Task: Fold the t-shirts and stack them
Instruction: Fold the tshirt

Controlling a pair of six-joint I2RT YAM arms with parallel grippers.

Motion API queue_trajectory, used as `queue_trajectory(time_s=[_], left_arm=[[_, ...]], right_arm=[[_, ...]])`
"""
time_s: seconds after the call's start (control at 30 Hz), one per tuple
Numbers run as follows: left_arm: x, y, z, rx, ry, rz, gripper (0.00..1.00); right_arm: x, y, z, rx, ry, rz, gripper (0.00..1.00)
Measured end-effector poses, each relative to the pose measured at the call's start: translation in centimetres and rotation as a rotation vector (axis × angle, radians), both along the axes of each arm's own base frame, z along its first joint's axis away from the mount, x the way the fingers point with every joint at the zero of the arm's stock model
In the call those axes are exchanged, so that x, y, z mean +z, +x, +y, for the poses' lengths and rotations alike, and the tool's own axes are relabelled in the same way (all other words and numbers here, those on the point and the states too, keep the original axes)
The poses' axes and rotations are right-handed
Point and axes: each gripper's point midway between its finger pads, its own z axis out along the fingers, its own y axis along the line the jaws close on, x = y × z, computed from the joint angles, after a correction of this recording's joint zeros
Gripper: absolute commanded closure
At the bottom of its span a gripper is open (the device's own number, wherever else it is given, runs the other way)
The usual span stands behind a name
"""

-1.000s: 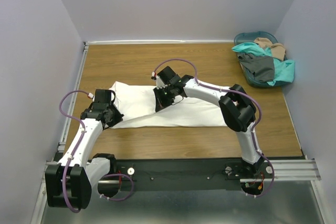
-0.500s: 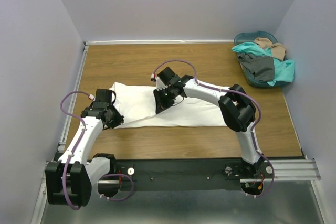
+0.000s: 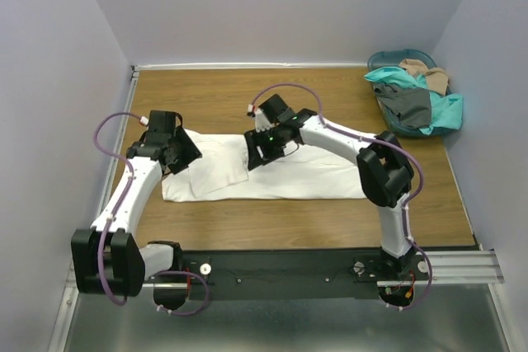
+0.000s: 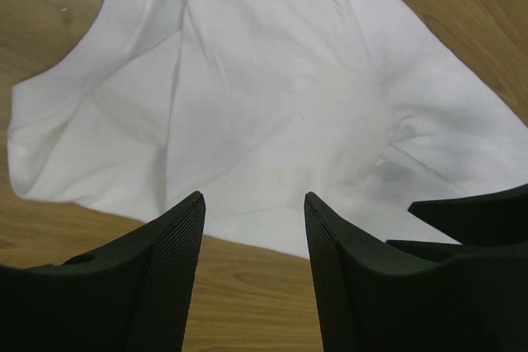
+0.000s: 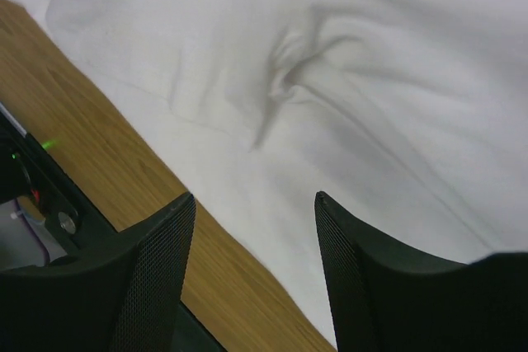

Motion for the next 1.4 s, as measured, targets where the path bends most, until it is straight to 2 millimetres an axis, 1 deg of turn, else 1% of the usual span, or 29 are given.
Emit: queue_trajectory(time_s=[0.07, 0.1, 0.13, 0.2, 0.27, 0.3, 0.33, 0.37, 0.43, 0.53, 0.6, 0.63, 0.7, 0.8, 0.93, 1.0, 1.07, 1.1, 1.23, 1.3, 1.4], left_arm=[[-0.4, 1.8, -1.0, -0.029, -0.008, 0.006, 0.41], [-0.7, 2.3, -1.4, -0.044, -0.008, 0.015, 0.40], [-0.9, 3.4, -2.2, -0.067, -0.011, 0.018, 0.40], [-1.3, 5.4, -3.7, -0.111, -0.023, 0.007, 0.40], [-2.2, 7.2, -5.2, -0.159, -0.036, 0.013, 0.40], [-2.8, 8.1, -5.8, -0.184, -0.042, 0.016, 0.40], [-3.4, 8.5, -6.2, -0.196, -0.045, 0.024, 0.40], [-4.2, 8.9, -6.5, -0.211, -0.048, 0.034, 0.40], [-6.0, 9.0, -6.7, -0.234, -0.049, 0.074, 0.40], [-8.1, 8.9, -6.8, -0.254, -0.045, 0.121, 0.40], [-9.2, 8.8, -6.9, -0.269, -0.040, 0.148, 0.41], [-9.6, 8.8, -7.0, -0.276, -0.043, 0.161, 0.41], [-9.5, 9.8, -7.1, -0.293, -0.041, 0.146, 0.41], [-9.5, 11.0, -7.4, -0.315, -0.038, 0.137, 0.40], [-9.5, 13.7, -7.8, -0.348, -0.022, 0.115, 0.40], [-9.4, 15.5, -8.1, -0.370, -0.010, 0.096, 0.41], [-9.4, 16.7, -8.4, -0.390, 0.003, 0.085, 0.41], [-9.2, 17.6, -8.6, -0.404, 0.012, 0.071, 0.40], [-9.2, 20.6, -9.7, -0.454, 0.052, 0.047, 0.40], [-9.1, 22.7, -10.7, -0.492, 0.074, 0.014, 0.40], [-9.0, 24.6, -12.3, -0.548, 0.099, -0.023, 0.40]], right_arm=[[0.9, 2.3, -1.9, -0.064, 0.008, -0.020, 0.33], [1.2, 3.3, -2.9, -0.095, 0.010, -0.024, 0.33], [1.5, 5.2, -4.9, -0.152, 0.010, -0.033, 0.33], [1.3, 7.6, -7.7, -0.228, -0.002, -0.041, 0.33], [0.6, 10.2, -11.8, -0.322, -0.037, -0.054, 0.33], [0.3, 10.8, -13.0, -0.346, -0.051, -0.057, 0.33], [0.0, 11.5, -14.6, -0.375, -0.070, -0.062, 0.33], [-0.3, 12.0, -15.6, -0.391, -0.085, -0.068, 0.33], [-0.6, 12.5, -16.8, -0.410, -0.102, -0.076, 0.33], [-1.4, 12.8, -18.7, -0.435, -0.127, -0.076, 0.33], [-2.1, 12.6, -19.5, -0.444, -0.147, -0.069, 0.33], [-2.9, 12.2, -20.1, -0.448, -0.163, -0.057, 0.33], [-4.1, 11.4, -20.9, -0.453, -0.183, -0.032, 0.33], [-4.1, 11.4, -21.1, -0.458, -0.182, -0.046, 0.33], [-4.2, 10.7, -21.3, -0.470, -0.172, -0.054, 0.33], [-4.2, 10.1, -21.4, -0.480, -0.166, -0.051, 0.33], [-4.3, 9.3, -21.6, -0.497, -0.160, -0.041, 0.33], [-4.2, 9.1, -21.6, -0.498, -0.158, -0.042, 0.33], [-4.3, 7.0, -21.9, -0.534, -0.146, -0.004, 0.34], [-4.3, 5.7, -22.1, -0.556, -0.139, 0.025, 0.34], [-4.2, 3.4, -22.2, -0.588, -0.126, 0.069, 0.34]])
